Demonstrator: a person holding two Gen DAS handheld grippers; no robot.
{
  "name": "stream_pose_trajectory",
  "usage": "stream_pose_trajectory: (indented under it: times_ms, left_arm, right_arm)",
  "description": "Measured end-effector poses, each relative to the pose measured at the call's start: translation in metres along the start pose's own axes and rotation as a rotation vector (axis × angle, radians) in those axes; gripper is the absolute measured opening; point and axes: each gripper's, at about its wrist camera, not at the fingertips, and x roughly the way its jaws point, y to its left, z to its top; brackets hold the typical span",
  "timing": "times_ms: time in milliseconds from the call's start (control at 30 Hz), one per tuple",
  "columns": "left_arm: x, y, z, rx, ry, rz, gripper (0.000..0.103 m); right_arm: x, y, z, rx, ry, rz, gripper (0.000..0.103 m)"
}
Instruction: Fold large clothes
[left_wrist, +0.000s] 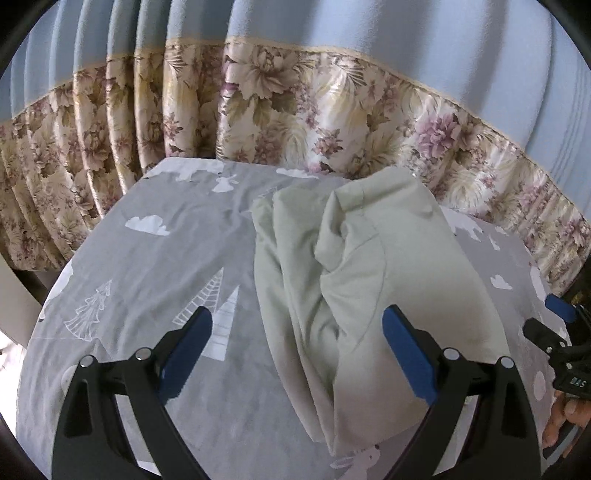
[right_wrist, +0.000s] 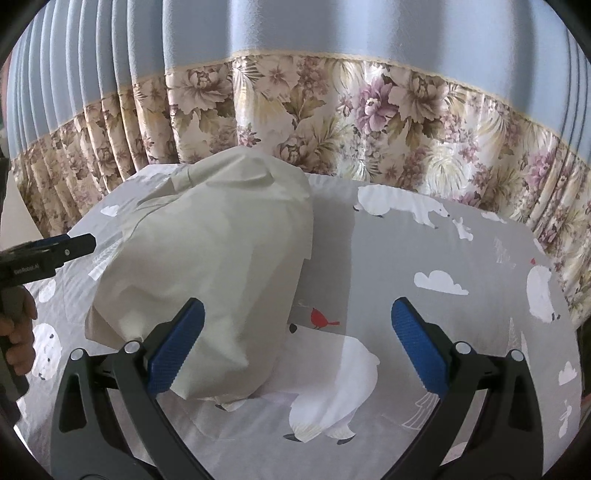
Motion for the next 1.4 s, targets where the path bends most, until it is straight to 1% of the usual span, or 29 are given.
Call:
stream_pose_trajectory:
  times_ms: [133,367,633,867,1100,1233,1400]
  left_arm:
    - [0.004,-0.001,0.002,-0.008,0.005,-0.006,0.094]
    - [0.004,-0.009,0.009,0.003,-0.015,-0.012,0.094]
    - [0.013,-0.010,0.009,0.016,-0.007,0.003,0.094]
    - [0.016,-0.009,0.014,0.010,-0.007,-0.002,0.094]
    - [0.018,-0.014,0.015,0.027,-0.005,-0.005,0.094]
    - [0.022,-0.014,0.013,0.036,-0.001,0.019,0.094]
    - [0.029,-0.009,0.011,0.026,0.012,0.024,0.094]
  right_arm:
    - [0.003,-0.002,0.000,0.010,0.005,0.001,0.100]
    - [0.003,-0.003,0.006,0.018,-0.001,0.003,0.100]
    - [0.005,-0.004,0.010,0.032,0.000,0.007,0.100]
    - [0.008,-0.005,0.014,0.037,-0.002,0.013,0.100]
    - [0.012,-0.006,0.016,0.037,0.002,0.015,0.100]
    - [0.015,-0.007,0.017,0.038,0.005,0.017,0.100]
    - [0.020,-0.008,0.022,0.045,0.006,0.019,0.100]
